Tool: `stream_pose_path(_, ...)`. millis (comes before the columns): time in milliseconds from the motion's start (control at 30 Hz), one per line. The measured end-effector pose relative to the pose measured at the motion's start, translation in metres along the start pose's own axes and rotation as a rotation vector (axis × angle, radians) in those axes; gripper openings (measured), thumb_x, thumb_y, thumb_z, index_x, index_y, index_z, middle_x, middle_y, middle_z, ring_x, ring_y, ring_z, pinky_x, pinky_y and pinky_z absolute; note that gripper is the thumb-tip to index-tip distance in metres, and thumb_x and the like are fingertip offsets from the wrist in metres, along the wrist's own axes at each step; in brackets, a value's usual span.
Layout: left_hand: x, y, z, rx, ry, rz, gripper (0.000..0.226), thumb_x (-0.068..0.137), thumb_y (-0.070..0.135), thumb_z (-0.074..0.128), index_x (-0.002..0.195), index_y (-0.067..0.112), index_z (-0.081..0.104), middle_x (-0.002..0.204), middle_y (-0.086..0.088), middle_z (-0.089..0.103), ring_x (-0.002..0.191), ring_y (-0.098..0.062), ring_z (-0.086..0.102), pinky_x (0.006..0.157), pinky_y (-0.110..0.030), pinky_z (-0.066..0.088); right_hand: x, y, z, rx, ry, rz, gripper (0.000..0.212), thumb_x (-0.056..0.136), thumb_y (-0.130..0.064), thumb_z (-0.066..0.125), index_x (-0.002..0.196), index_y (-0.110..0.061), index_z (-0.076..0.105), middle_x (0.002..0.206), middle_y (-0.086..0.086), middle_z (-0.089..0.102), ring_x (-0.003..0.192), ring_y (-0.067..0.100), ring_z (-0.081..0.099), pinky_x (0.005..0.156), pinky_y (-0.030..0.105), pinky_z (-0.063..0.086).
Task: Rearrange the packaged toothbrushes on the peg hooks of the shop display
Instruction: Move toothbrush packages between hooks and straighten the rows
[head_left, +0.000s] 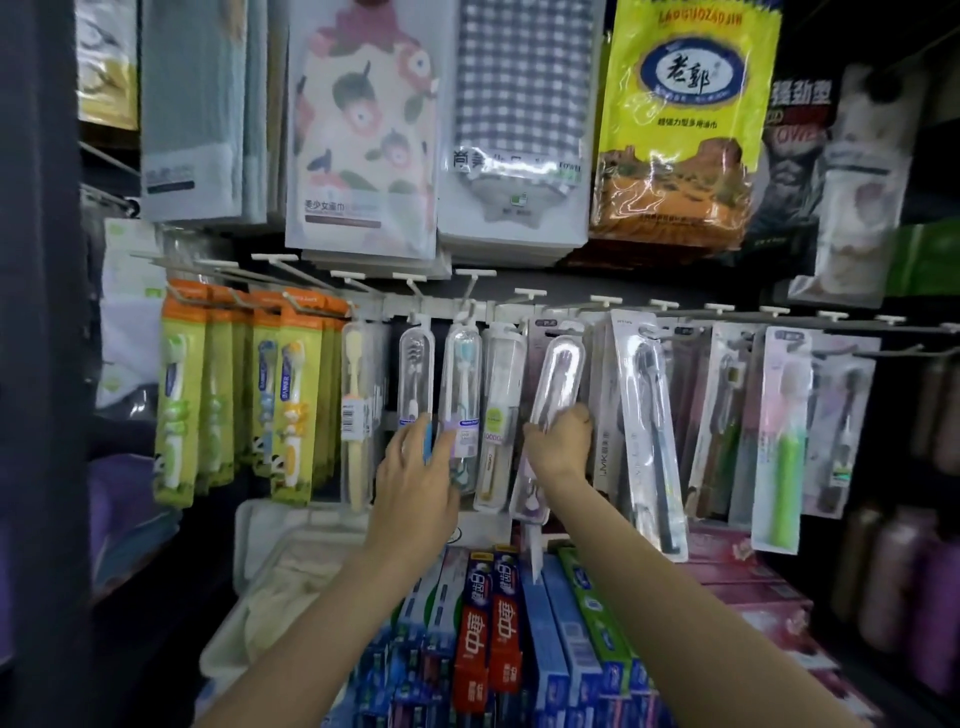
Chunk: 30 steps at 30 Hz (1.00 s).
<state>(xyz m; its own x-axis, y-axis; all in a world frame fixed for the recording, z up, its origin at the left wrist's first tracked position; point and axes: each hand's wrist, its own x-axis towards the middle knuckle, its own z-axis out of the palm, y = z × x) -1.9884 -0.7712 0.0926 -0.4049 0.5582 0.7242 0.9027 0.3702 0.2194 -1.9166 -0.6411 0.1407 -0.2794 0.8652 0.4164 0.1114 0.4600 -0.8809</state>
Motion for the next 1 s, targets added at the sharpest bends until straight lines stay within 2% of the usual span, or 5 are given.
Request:
stream_pose_path(100, -0.004, -0.001, -0.006, -0.011, -0.003, -0.025, 0.058, 0.090, 0.009, 0.047, 0.144, 0.013, 0.027, 0.152, -0.013, 0.012, 0.139, -0.032, 0.011, 0.112, -0.042, 0.018, -0.013, -0.003, -0.005, 0.277, -0.119, 0.087, 0.029, 0.089, -0.007, 0.059, 0.107, -0.011, 0.036, 0.103, 0.008, 0.053, 0.098, 0.024, 0.057, 0.083, 0.035, 0.049)
stream_pose_path(300, -0.008, 0.000, -0.019, 0.023, 0.013, -0.051, 0.055, 0.091, 0.012, 0.045, 0.143, 0.015, 0.027, 0.152, -0.012, 0.010, 0.138, -0.030, 0.011, 0.112, -0.038, 0.015, -0.031, -0.005, -0.022, 0.446, -0.208, 0.006, 0.032, 0.089, -0.006, 0.057, 0.113, -0.012, 0.038, 0.087, -0.005, 0.052, 0.079, 0.008, 0.054, 0.076, 0.031, 0.050)
stream_pose_path(633, -0.007, 0.005, -0.027, 0.068, -0.008, -0.077, 0.054, 0.094, 0.018, 0.044, 0.143, 0.018, 0.022, 0.153, -0.007, 0.006, 0.140, -0.026, 0.010, 0.110, -0.036, 0.020, -0.045, -0.016, -0.019, 0.115, -0.239, -0.385, 0.045, 0.085, -0.012, 0.064, 0.122, -0.011, 0.039, 0.113, 0.003, 0.053, 0.104, 0.013, 0.051, 0.091, 0.024, 0.040)
stream_pose_path(800, -0.007, 0.001, -0.033, 0.075, -0.007, -0.033, 0.054, 0.093, 0.016, 0.043, 0.144, 0.018, 0.023, 0.153, -0.009, 0.007, 0.140, -0.026, 0.011, 0.111, -0.037, 0.020, -0.043, -0.001, -0.007, -0.130, -0.253, -0.343, 0.028, 0.087, -0.016, 0.063, 0.096, -0.009, 0.037, 0.089, 0.008, 0.046, 0.083, 0.021, 0.047, 0.066, 0.020, 0.040)
stream_pose_path(1000, -0.011, -0.012, -0.036, -0.013, -0.010, 0.024, 0.055, 0.091, 0.009, 0.047, 0.143, 0.015, 0.027, 0.152, -0.009, 0.010, 0.132, -0.025, 0.029, 0.103, -0.033, 0.033, -0.019, -0.028, 0.013, -0.181, -0.272, -0.261, 0.047, 0.090, -0.012, 0.058, 0.127, 0.004, 0.034, 0.110, 0.013, 0.043, 0.095, 0.017, 0.040, 0.066, 0.017, 0.038)
